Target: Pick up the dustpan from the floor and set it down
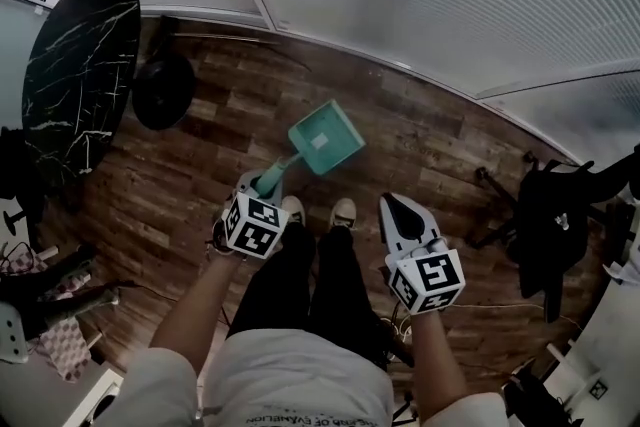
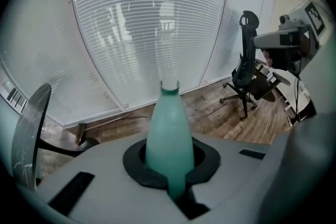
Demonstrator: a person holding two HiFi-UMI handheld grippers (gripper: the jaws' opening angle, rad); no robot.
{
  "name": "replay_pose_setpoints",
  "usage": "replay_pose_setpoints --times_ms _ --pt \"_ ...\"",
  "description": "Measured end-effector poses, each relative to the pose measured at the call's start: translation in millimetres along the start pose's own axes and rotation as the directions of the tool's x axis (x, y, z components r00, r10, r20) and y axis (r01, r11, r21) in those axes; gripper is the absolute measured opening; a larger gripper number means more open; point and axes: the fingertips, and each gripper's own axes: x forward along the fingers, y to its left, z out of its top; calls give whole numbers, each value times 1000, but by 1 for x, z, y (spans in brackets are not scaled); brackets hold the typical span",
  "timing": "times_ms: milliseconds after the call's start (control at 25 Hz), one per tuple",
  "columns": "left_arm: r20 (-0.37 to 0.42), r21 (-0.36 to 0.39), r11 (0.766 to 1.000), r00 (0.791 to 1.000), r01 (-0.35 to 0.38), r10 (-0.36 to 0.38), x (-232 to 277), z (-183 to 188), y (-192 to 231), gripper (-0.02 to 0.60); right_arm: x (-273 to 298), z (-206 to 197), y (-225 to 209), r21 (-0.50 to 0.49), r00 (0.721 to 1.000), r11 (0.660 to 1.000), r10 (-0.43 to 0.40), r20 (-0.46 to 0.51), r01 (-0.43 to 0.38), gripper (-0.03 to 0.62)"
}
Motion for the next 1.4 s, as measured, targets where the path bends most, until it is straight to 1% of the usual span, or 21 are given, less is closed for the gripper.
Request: replay_pose_setpoints --times_ms 200,600,800,1000,1400 --pt "-4 -12 1000 1000 -5 5 31 -8 -2 25 11 -13 -3 18 1000 1000 9 -16 -9 25" --pt "-34 -37 999 999 -10 8 83 -16 1 25 17 -21 -14 45 1000 999 -11 -16 11 25" --pt "-45 -71 997 999 -6 3 99 -19 6 25 21 -29 -16 55 1000 998 -7 -29 8 25" --pt "-49 -70 998 999 -3 0 113 -24 6 25 28 -40 -12 73 999 997 1 -42 2 25" --pt "-78 -69 998 997 -3 -2 128 -34 0 25 28 -47 -14 102 999 995 -12 -43 16 25"
